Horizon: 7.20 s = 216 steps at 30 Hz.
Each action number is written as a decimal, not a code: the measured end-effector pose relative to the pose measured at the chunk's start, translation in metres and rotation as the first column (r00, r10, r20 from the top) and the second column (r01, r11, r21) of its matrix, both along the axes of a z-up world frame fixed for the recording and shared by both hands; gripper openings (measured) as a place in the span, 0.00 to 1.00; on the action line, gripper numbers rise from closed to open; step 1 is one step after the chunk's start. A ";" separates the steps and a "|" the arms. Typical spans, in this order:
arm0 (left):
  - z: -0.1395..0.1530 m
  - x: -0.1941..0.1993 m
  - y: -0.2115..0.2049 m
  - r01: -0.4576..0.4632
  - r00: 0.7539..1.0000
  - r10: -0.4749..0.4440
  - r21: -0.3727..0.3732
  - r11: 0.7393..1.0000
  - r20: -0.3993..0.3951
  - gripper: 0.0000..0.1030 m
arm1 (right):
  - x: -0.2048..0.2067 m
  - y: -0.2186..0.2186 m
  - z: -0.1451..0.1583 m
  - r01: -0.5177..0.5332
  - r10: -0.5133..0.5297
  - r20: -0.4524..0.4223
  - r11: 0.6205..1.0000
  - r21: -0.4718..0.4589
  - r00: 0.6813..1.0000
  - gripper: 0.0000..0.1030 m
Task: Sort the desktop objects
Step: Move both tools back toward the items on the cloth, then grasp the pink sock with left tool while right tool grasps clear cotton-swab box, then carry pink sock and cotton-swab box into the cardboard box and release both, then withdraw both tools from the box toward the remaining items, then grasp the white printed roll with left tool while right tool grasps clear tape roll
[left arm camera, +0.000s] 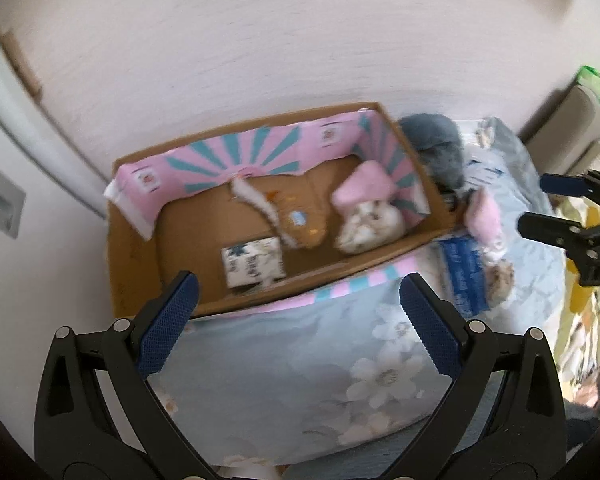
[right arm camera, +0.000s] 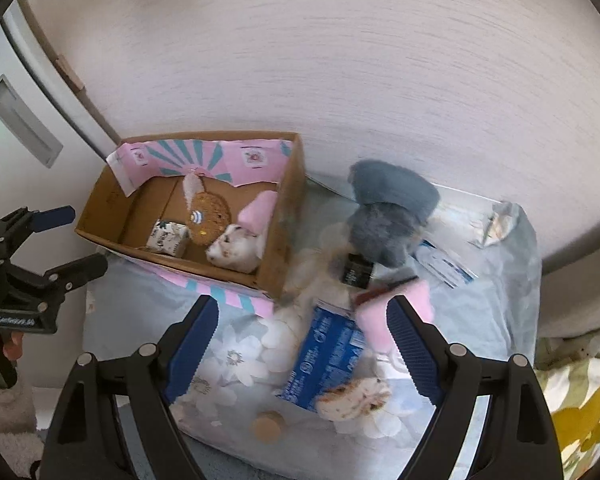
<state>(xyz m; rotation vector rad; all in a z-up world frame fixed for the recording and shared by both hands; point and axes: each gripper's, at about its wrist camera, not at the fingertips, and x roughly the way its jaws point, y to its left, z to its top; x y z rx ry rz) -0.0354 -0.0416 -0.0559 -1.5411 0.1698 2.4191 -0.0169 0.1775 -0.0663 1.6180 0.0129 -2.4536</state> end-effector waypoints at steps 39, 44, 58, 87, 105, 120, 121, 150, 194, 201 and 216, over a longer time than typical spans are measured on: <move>-0.052 0.045 0.198 0.112 0.993 -0.113 0.039 0.993 0.032 0.96 | -0.027 0.178 -0.046 -0.082 0.084 0.047 0.996 -0.038 0.995 0.81; -0.065 0.022 0.245 0.202 0.977 -0.204 -0.046 0.978 -0.060 0.88 | -0.064 0.185 -0.065 -0.212 0.215 0.052 0.976 -0.049 0.975 0.81; -0.132 -0.016 0.287 0.320 0.947 -0.320 -0.102 0.942 0.009 0.46 | -0.110 0.150 -0.136 -0.425 0.424 0.151 0.905 -0.022 0.893 0.40; 0.004 0.002 0.196 0.222 0.973 -0.219 0.035 0.974 -0.075 0.35 | -0.033 0.119 0.015 -0.295 0.294 -0.027 0.954 -0.062 0.955 0.28; 0.034 -0.033 0.009 -0.022 0.991 0.026 0.032 0.999 -0.135 0.35 | -0.057 -0.030 0.033 -0.343 0.334 -0.104 0.935 -0.090 0.937 0.28; -0.025 -0.067 -0.088 -0.120 0.991 0.122 0.044 0.992 -0.052 0.35 | -0.095 -0.124 -0.041 -0.283 0.285 0.030 0.957 -0.057 0.958 0.28; -0.028 -0.068 -0.090 -0.120 0.991 0.122 0.045 0.992 -0.047 0.35 | -0.097 -0.127 -0.043 -0.284 0.286 0.036 0.957 -0.057 0.957 0.28; -0.023 -0.057 -0.068 -0.075 0.991 0.070 -0.042 0.996 -0.117 0.99 | -0.086 -0.114 -0.034 -0.183 0.183 0.014 0.983 -0.007 0.983 0.76; 0.005 0.037 0.073 0.123 0.979 -0.116 0.030 0.992 -0.169 0.99 | 0.018 0.075 -0.003 0.023 -0.026 -0.073 0.999 -0.040 0.997 0.76; -0.024 0.075 0.147 0.276 0.954 -0.270 0.029 0.961 -0.133 0.99 | 0.038 0.120 -0.039 0.061 -0.062 -0.020 0.996 -0.058 0.998 0.76; -0.111 0.097 0.245 0.377 0.917 -0.379 -0.044 0.925 -0.121 0.96 | 0.045 0.130 -0.136 -0.027 0.031 0.053 0.997 -0.067 0.998 0.74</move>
